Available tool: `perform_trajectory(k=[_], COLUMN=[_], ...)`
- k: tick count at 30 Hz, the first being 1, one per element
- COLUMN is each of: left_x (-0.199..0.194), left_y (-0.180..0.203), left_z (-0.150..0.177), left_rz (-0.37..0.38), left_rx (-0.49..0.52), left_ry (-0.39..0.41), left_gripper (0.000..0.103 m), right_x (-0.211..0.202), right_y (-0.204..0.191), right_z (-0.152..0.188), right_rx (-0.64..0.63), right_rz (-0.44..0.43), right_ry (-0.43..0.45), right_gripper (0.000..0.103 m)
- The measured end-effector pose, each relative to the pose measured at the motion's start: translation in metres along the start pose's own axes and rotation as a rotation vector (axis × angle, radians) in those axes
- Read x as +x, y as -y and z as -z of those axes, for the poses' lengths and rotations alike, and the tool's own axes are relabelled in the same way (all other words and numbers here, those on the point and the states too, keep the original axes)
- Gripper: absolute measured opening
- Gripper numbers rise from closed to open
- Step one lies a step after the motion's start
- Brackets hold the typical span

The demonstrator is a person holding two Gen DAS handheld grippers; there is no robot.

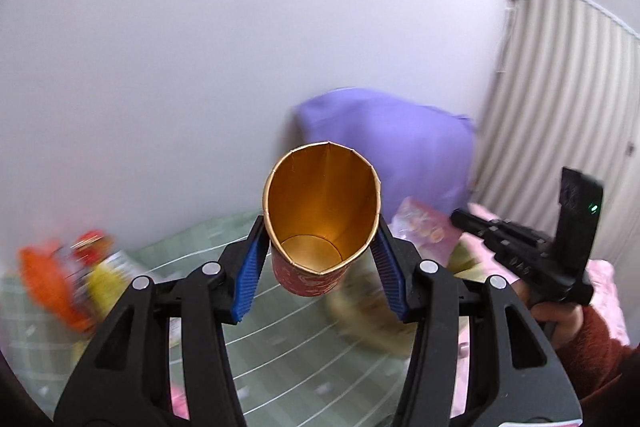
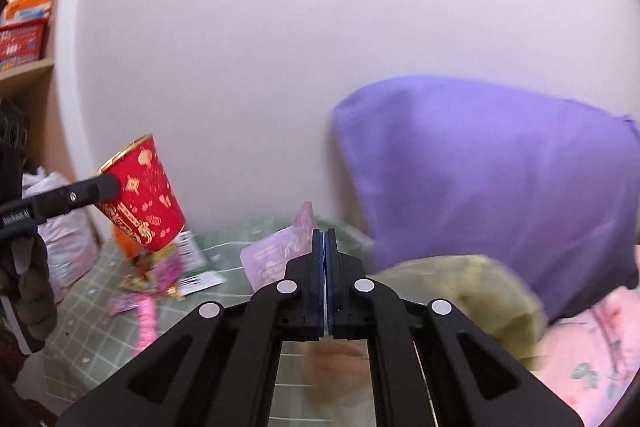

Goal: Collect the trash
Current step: 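Carry the cup and wrapper to the yellow trash bag and release both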

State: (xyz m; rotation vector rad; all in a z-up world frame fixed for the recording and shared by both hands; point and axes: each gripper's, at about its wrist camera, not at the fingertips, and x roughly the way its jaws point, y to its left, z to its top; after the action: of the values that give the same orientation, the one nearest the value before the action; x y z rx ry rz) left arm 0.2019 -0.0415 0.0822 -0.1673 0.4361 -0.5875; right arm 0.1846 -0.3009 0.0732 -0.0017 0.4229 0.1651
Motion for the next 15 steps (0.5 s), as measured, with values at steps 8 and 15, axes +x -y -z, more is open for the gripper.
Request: perform_trajectory(k=[8, 15], left_x=[0.057, 0.104], left_y=[0.075, 0.113], left_z=[-0.017, -0.015], left_rz=[0.198, 0.302], left_rx=[0.081, 0.12], left_ry=[-0.042, -0.133], left_gripper=[0.049, 0.049], right_x=[-0.044, -0.048], right_y=[0.064, 0.092], right_z=[-0.002, 0.014], right_rx=[0.031, 0.069], right_rz=[0.179, 0.223], right_ry=[0.047, 0.024], right_gripper=[0.004, 0.004])
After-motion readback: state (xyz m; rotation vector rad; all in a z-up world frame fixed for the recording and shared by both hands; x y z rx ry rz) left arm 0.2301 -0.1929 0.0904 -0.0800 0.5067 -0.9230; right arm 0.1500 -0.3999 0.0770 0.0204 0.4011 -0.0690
